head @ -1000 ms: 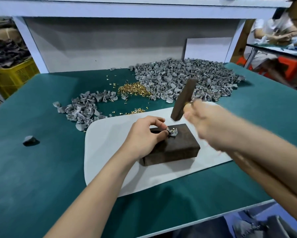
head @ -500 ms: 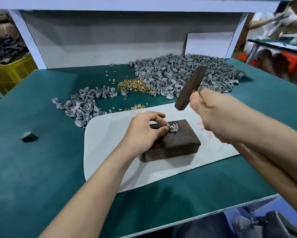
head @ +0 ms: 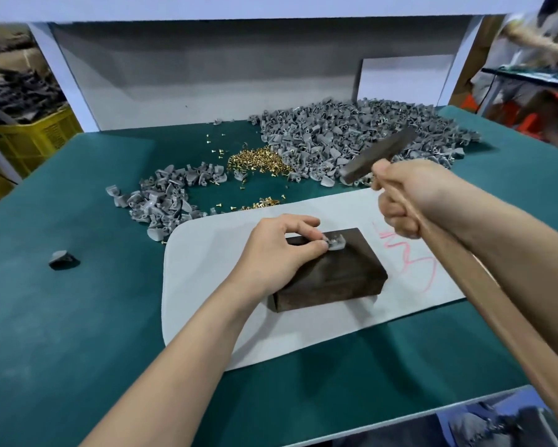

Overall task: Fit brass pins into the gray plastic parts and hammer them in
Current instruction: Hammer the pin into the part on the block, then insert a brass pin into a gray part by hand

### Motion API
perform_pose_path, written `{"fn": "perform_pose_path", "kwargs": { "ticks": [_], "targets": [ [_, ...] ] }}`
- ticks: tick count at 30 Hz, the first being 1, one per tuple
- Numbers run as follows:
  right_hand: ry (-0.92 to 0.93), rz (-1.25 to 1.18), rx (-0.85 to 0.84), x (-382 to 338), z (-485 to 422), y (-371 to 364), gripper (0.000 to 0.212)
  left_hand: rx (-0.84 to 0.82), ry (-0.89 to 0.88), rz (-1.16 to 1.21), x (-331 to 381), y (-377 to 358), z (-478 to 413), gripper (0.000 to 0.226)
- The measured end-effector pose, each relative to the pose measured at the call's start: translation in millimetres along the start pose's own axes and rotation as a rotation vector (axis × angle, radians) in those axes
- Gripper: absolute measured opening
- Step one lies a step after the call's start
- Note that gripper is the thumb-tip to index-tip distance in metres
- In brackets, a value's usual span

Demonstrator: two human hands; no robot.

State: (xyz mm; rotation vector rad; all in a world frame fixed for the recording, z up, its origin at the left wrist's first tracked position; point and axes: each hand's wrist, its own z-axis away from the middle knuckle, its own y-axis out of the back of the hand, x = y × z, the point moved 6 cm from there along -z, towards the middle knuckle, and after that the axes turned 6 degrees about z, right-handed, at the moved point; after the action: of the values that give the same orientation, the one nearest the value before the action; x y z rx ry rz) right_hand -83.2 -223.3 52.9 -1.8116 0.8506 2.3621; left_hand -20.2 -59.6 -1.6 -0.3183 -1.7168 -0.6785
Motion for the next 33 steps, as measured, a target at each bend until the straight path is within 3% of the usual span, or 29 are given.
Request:
{"fn": "perform_pose_path", "kwargs": {
  "ticks": [2, 5, 11, 13, 15, 16, 19, 22, 26, 29, 33],
  "targets": [
    [-0.114, -0.123, -0.079, 18, -22, -2, 0.028, 0.013, 0.023, 0.051, 0, 0, 1, 0.012],
    [-0.215, -0.037, -0.112, 53, -45, -8, 0.033, 0.030, 0.026, 0.080, 0, 1, 2, 0.011],
    [-0.110, 0.101, -0.047, 67, -60, -13, 0.027, 0.019, 0.115, 0.073, 1, 3, 5, 0.012],
    [-0.011, 0.387, 0.064, 65, -60, -11, 0.033, 0.025, 0.161, 0.094, 6, 7, 5, 0.012],
    [0.079, 0.822, 0.232, 58, -58, -5, 0.036, 0.062, 0.133, 0.049, 23, 9, -10, 0.010],
    [0.110, 0.928, 0.278, 54, -56, -4, 0.037, 0.093, 0.096, 0.034, 37, 9, -24, 0.010],
    [0.155, 0.945, 0.265, 55, -56, -7, 0.037, 0.176, -0.033, 0.002, 74, 8, -91, 0.012],
    [0.180, 0.982, 0.296, 56, -53, -8, 0.033, 0.200, -0.044, -0.333, 68, 11, -163, 0.018],
    [0.218, 0.991, 0.338, 57, -53, -9, 0.028, 0.078, 0.188, -0.820, -20, 33, -184, 0.043],
    [0.211, 1.002, 0.317, 57, -57, -8, 0.027, 0.053, 0.147, -0.859, -52, 38, -172, 0.040],
    [0.209, 1.005, 0.301, 58, -59, -8, 0.028, 0.113, 0.043, -0.837, -44, 43, -173, 0.026]
  ]
}}
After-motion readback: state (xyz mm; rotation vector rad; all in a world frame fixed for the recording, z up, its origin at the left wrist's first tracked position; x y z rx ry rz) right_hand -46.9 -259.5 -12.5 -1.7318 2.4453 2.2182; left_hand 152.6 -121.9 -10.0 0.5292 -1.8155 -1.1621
